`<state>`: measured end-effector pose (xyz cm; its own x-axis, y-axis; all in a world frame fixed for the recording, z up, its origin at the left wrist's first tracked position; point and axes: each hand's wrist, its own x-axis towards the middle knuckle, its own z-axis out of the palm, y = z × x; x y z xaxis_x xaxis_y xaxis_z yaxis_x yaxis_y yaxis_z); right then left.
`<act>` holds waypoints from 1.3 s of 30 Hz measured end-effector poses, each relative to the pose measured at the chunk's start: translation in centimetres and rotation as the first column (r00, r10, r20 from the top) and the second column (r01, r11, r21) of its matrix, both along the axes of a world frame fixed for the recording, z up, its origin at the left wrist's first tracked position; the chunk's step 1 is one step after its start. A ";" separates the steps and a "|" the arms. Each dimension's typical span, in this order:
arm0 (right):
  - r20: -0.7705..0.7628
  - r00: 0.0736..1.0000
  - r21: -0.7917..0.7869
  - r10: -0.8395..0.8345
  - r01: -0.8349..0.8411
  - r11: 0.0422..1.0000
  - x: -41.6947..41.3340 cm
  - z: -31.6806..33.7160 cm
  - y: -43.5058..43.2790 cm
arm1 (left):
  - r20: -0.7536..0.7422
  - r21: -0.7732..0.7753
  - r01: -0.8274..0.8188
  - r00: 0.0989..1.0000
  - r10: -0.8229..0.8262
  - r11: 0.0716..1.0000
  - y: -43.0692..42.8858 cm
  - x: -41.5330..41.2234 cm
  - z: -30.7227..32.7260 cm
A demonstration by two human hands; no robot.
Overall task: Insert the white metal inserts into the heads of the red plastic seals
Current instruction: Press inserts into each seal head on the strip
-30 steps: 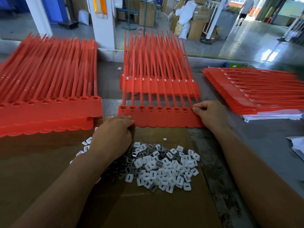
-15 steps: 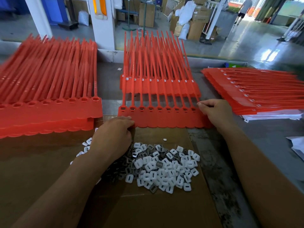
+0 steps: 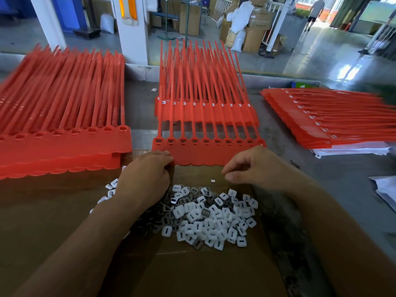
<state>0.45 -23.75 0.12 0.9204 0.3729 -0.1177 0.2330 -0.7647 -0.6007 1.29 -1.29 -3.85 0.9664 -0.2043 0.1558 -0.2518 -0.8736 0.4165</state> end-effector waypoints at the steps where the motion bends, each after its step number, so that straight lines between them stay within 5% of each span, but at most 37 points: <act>1: -0.006 1.000 -0.012 0.028 -0.028 1.000 -0.1 -0.1 0.3 | -0.001 0.001 0.001 1.000 -0.001 1.000 0.0 0.0 0.0; 21: -0.077 0.992 -0.092 0.099 -0.106 0.990 -1.0 -1.3 2.6 | -0.009 0.012 -0.006 1.000 0.006 1.000 -0.1 -0.1 0.2; 39: -0.102 0.993 0.095 0.053 -0.044 0.994 -1.1 -0.8 1.6 | -0.018 0.001 -0.005 1.000 0.005 1.000 0.0 -0.1 0.1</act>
<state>-0.64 -22.15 -0.71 0.8854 0.4306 -0.1752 0.2005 -0.6938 -0.6917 1.21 -1.27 -3.73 0.9702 -0.1993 0.1380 -0.2395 -0.8754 0.4199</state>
